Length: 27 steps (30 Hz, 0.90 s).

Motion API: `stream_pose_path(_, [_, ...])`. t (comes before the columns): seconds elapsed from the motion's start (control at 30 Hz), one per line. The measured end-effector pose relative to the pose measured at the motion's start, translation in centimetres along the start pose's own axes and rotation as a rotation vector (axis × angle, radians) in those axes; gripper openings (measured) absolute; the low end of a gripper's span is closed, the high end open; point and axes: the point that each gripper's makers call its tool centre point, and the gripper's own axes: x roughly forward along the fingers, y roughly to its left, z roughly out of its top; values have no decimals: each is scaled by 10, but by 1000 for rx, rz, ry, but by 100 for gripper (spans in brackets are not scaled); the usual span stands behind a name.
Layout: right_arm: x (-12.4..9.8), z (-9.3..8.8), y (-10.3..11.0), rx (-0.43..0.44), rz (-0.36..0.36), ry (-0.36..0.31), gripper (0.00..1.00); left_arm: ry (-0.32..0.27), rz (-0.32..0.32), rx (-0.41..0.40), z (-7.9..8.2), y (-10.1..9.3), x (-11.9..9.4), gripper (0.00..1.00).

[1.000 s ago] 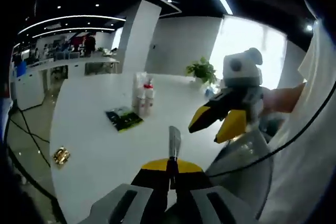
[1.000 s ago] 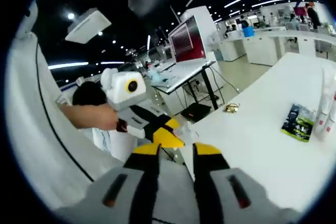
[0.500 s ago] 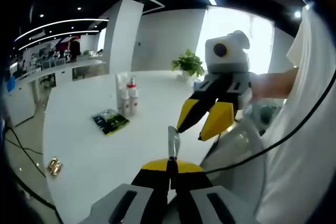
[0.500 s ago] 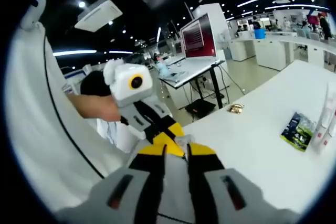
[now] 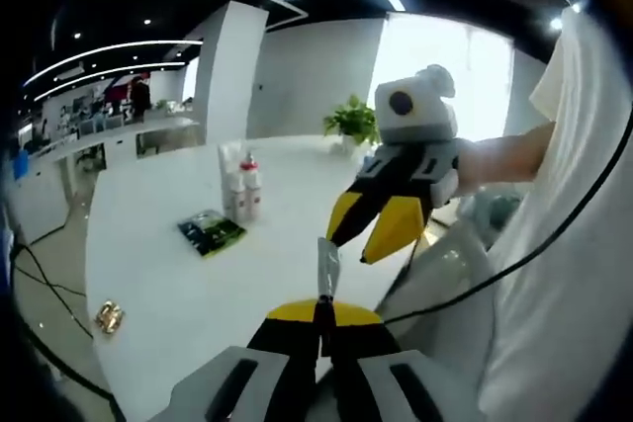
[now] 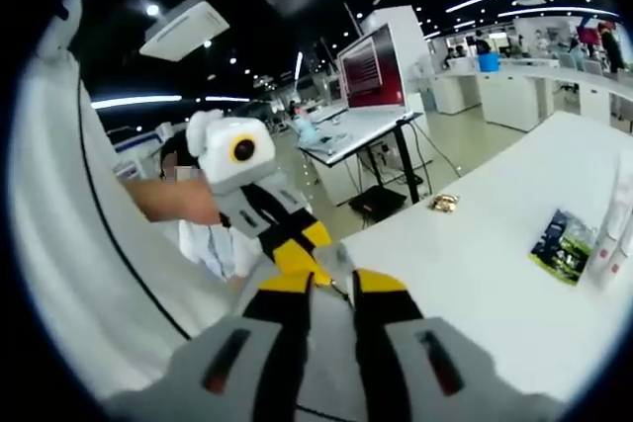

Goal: Arrange the skincare products in the storage area until every visible bottle or jar stands upright without overlapping.

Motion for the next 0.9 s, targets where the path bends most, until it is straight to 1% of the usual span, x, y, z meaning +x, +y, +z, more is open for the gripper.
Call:
stream_pose_path(0.07, [3,-2,6,5,22,9,17,-1,-16,9,1,-3,0,3])
stream_pose_path(0.13, [4,-3,7,6,26,12,17,12,-32,30,1,-6,0,3])
stream_pose_path(0.2, [4,-4,7,8,27,10,16,18,-42,32,0,-7,0,3])
stream_pose_path(0.23, [4,-4,9,30,36,10,16,28,-58,39,-2,-10,1,3])
stream_pose_path(0.27, [4,-4,10,39,40,10,16,37,-59,43,-3,-10,1,3])
stream_pose_path(0.33, [4,-6,12,23,55,16,16,69,-92,62,-6,-15,2,3])
stream_pose_path(0.37, [5,-9,13,19,60,31,16,80,-91,77,-7,-14,3,2])
stream_pose_path(0.43, [5,-11,13,13,64,45,16,105,-119,93,-9,-16,4,2])
stream_pose_path(0.53, [7,-13,11,25,64,55,16,135,-130,108,-11,-17,5,2])
stream_pose_path(0.6, [9,-16,13,42,79,70,15,163,-130,127,-14,-16,5,2])
stream_pose_path(0.63, [9,-17,13,41,81,75,13,173,-133,134,-15,-17,5,2])
stream_pose_path(0.7, [9,-20,14,39,87,87,4,175,-139,142,-16,-18,5,2])
stream_pose_path(0.73, [8,-22,14,57,99,94,4,179,-153,139,-18,-22,6,2])
stream_pose_path(0.77, [7,-24,17,104,113,106,4,179,-151,142,-18,-22,7,2])
stream_pose_path(0.8, [6,-25,14,88,110,104,3,183,-153,140,-19,-25,8,2])
stream_pose_path(0.9, [5,-26,14,82,115,96,2,182,-144,134,-19,-25,9,3])
